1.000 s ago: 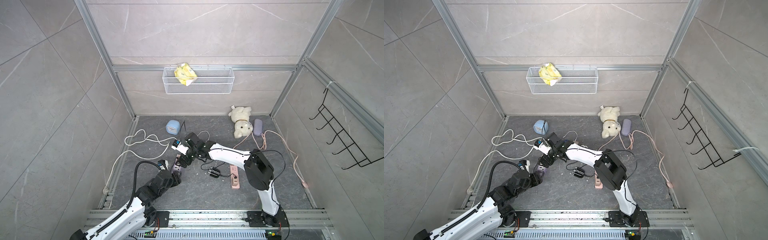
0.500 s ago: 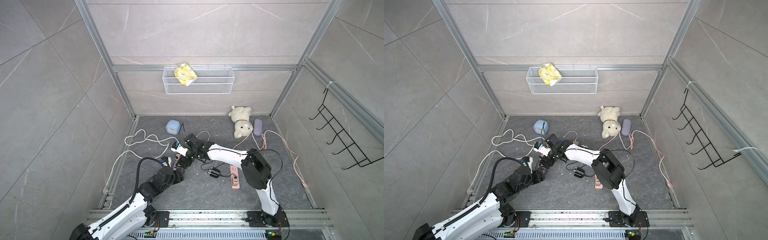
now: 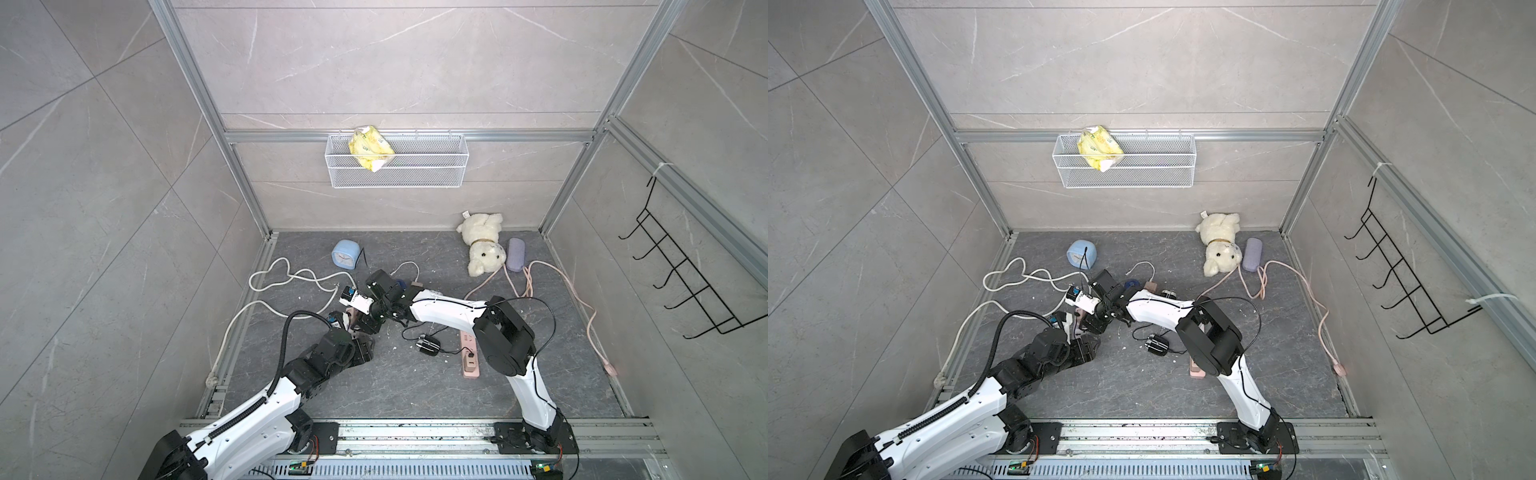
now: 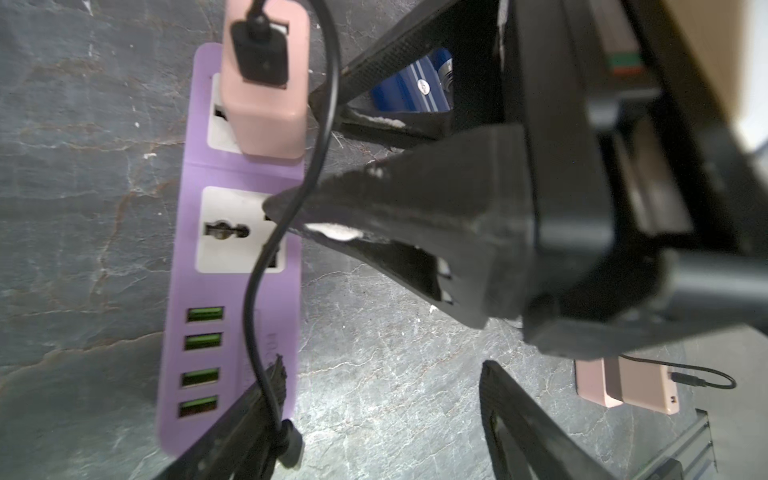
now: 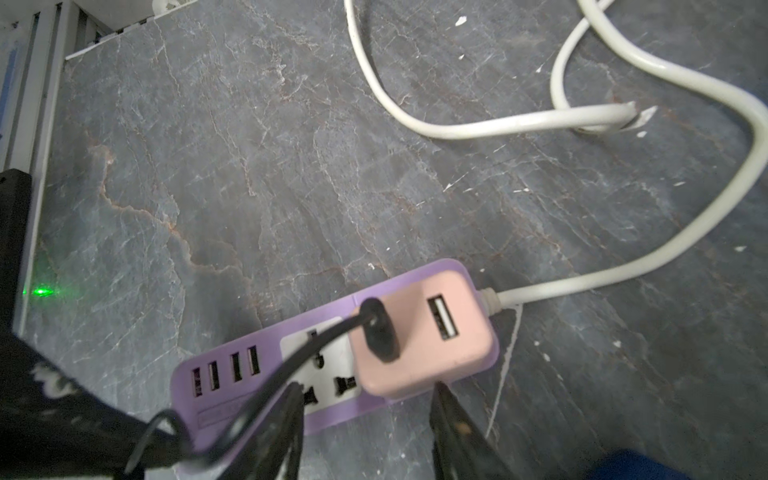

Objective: Unplug the electric shaver
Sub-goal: Remove the plug from the socket.

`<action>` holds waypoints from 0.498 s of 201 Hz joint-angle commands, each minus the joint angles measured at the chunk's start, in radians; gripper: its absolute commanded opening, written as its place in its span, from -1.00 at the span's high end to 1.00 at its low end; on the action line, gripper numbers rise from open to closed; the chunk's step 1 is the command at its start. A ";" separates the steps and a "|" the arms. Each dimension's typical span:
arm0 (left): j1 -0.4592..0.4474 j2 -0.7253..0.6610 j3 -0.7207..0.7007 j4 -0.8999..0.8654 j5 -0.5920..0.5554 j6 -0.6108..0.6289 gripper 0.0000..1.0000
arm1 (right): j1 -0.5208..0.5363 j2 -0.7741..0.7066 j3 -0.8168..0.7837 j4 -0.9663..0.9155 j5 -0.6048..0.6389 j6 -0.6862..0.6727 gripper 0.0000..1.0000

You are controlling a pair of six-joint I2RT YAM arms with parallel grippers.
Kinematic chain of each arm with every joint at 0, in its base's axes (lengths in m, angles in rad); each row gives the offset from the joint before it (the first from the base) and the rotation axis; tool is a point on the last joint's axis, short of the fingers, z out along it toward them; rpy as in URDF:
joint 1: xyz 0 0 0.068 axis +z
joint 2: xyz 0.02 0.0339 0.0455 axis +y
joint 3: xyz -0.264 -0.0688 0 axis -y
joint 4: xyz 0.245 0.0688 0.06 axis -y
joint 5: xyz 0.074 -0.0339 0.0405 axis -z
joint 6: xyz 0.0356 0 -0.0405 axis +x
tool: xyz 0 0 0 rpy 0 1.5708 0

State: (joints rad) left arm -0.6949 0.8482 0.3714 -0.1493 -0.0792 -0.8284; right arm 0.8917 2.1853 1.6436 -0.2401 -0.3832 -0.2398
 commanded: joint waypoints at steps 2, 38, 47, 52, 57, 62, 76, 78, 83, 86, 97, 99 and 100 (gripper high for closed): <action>0.005 0.016 0.049 0.026 0.034 0.017 -0.87 | 0.006 0.003 -0.023 0.058 0.016 0.003 0.11; 0.005 0.064 0.110 -0.012 0.089 0.034 -0.99 | 0.006 -0.036 -0.060 0.038 0.051 0.017 -0.17; 0.005 0.077 0.124 -0.021 0.105 0.040 -0.99 | 0.006 -0.053 -0.074 0.035 0.072 0.022 -0.32; 0.005 0.082 0.132 -0.026 0.115 0.042 -0.99 | 0.007 -0.062 -0.079 0.029 0.084 0.023 -0.38; 0.004 0.088 0.140 -0.030 0.124 0.041 -0.99 | 0.007 -0.070 -0.086 0.024 0.093 0.023 -0.42; 0.004 0.091 0.145 -0.034 0.134 0.040 -0.99 | 0.006 -0.078 -0.093 0.020 0.105 0.025 -0.46; 0.003 0.095 0.157 -0.044 0.155 0.033 -0.99 | 0.004 -0.100 -0.108 0.008 0.144 0.033 -0.50; 0.003 0.093 0.158 -0.045 0.158 0.033 -0.99 | 0.003 -0.102 -0.110 0.005 0.149 0.035 -0.51; 0.001 0.092 0.161 -0.050 0.166 0.030 -0.99 | 0.001 -0.109 -0.113 -0.002 0.165 0.040 -0.52; 0.001 0.089 0.163 -0.053 0.170 0.028 -0.99 | 0.000 -0.112 -0.115 -0.007 0.175 0.044 -0.53; 0.001 0.078 0.175 -0.081 0.178 0.021 -0.99 | -0.006 -0.124 -0.116 -0.029 0.208 0.057 -0.54; 0.001 0.076 0.177 -0.086 0.180 0.021 -0.99 | -0.008 -0.127 -0.115 -0.032 0.214 0.060 -0.55; 0.001 0.075 0.180 -0.090 0.181 0.020 -0.99 | -0.009 -0.128 -0.115 -0.033 0.218 0.062 -0.55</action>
State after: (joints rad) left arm -0.6949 0.9409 0.5049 -0.1825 0.0471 -0.8146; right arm 0.8925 2.1288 1.5406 -0.2298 -0.2565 -0.2123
